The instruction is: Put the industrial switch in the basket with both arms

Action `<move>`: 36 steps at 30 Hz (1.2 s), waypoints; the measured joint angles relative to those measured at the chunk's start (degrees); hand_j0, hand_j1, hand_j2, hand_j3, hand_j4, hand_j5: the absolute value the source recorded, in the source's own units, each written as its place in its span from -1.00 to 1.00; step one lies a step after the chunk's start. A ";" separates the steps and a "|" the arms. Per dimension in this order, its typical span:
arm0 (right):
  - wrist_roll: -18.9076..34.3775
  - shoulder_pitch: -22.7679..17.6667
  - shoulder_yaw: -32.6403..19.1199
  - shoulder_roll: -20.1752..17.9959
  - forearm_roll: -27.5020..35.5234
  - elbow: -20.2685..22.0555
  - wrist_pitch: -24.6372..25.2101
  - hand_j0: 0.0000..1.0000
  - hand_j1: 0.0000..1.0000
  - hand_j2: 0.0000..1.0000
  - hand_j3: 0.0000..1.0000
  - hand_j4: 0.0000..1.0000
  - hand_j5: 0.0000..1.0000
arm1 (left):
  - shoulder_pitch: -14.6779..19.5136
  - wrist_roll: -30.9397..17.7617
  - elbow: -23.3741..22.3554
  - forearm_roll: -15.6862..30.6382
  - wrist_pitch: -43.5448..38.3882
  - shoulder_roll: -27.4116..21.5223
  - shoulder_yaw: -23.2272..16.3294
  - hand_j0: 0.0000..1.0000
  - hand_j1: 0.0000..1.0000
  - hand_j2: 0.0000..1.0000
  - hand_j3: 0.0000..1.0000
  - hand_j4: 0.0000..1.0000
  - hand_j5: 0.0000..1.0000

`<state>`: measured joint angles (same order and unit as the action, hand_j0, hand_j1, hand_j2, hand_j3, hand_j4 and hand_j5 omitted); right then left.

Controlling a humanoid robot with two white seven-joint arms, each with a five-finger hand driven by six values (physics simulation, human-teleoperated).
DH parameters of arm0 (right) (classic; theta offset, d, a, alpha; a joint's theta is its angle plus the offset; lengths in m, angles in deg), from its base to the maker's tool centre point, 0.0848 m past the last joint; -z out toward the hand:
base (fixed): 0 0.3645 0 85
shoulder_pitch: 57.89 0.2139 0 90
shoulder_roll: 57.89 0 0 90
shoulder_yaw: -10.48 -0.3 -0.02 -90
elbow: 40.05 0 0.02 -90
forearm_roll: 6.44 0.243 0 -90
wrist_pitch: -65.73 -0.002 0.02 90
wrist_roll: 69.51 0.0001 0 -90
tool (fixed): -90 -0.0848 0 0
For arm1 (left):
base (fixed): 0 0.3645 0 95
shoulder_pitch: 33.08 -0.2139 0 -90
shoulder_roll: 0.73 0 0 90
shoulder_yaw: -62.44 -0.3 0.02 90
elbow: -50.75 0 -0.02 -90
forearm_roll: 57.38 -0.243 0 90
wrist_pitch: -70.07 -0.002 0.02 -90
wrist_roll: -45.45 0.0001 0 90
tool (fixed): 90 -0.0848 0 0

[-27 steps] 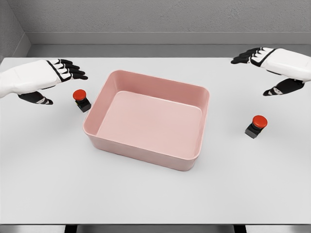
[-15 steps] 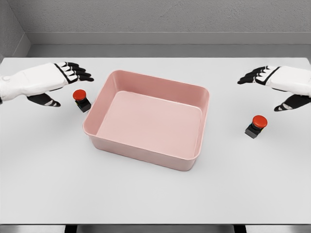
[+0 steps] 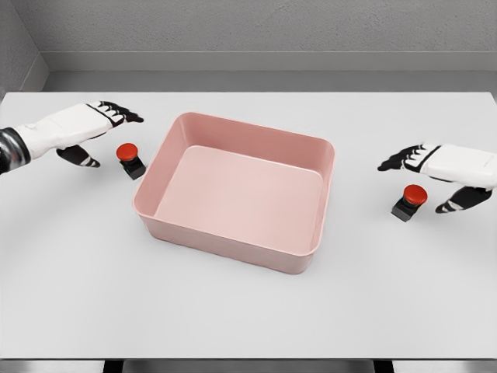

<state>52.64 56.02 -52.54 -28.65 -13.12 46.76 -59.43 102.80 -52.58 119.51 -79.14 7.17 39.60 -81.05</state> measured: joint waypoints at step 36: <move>0.62 -1.41 0.45 3.22 -4.12 -1.02 0.02 0.73 0.73 0.73 0.73 0.73 0.73 | -2.46 3.78 -5.33 -1.60 -0.51 6.24 0.06 1.00 1.00 1.00 1.00 1.00 1.00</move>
<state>53.26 54.61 -52.08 -25.42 -17.24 45.74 -59.41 100.34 -48.80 114.18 -80.75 6.66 45.85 -80.98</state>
